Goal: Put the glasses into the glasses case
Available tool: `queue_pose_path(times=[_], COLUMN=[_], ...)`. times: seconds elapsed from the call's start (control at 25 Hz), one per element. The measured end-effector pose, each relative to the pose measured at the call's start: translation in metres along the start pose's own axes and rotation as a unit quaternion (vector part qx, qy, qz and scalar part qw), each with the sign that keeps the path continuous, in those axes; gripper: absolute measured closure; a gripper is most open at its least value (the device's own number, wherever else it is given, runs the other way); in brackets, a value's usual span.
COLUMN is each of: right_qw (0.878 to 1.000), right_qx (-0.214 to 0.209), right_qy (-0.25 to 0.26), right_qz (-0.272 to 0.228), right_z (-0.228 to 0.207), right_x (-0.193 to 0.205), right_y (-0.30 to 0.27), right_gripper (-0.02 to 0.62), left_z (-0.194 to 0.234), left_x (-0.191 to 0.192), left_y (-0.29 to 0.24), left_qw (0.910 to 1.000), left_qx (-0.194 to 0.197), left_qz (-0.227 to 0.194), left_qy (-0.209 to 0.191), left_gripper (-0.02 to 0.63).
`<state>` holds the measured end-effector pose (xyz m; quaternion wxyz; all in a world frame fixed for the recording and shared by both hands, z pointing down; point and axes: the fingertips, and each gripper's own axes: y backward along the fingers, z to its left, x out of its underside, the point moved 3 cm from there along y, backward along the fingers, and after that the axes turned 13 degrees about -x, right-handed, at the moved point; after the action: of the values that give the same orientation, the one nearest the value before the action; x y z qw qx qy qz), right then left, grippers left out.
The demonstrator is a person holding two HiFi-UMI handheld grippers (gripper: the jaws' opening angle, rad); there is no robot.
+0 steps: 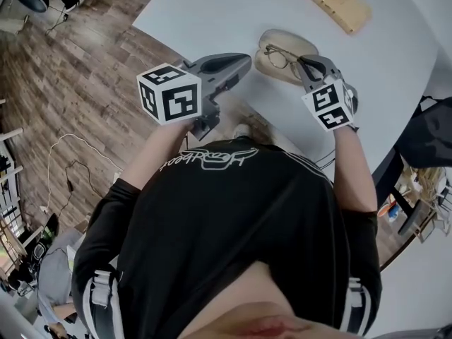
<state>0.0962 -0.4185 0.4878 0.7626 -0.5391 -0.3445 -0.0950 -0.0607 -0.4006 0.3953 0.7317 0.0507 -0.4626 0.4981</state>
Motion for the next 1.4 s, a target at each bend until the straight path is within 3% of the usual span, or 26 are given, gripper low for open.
queue_pose_path(times=[0.48,0.72,1.08,1.4], right_qw=[0.996,0.993,0.988,0.989], right_qx=[-0.06,-0.072,-0.066,-0.066], right_qy=[0.027,0.015,0.033,0.007], right_qz=[0.058,0.091,0.135,0.133], right_z=[0.008,0.009,0.007,0.006], right_x=[0.012,0.018,0.025,0.027], right_y=[-0.034,-0.043,-0.057,-0.059], right_gripper=[0.572,0.572,0.572,0.571], left_z=[0.016,0.024,0.031,0.026], left_x=[-0.002,-0.007,-0.006,-0.008], left_y=[0.002,0.015,0.025,0.03], left_qw=[0.9999,0.9995,0.999,0.999], left_qx=[-0.015,-0.022,-0.027,-0.025], left_qz=[0.002,-0.013,-0.021,-0.03], left_qy=[0.007,0.021,0.029,0.021], left_gripper=[0.6,0.6,0.6,0.6])
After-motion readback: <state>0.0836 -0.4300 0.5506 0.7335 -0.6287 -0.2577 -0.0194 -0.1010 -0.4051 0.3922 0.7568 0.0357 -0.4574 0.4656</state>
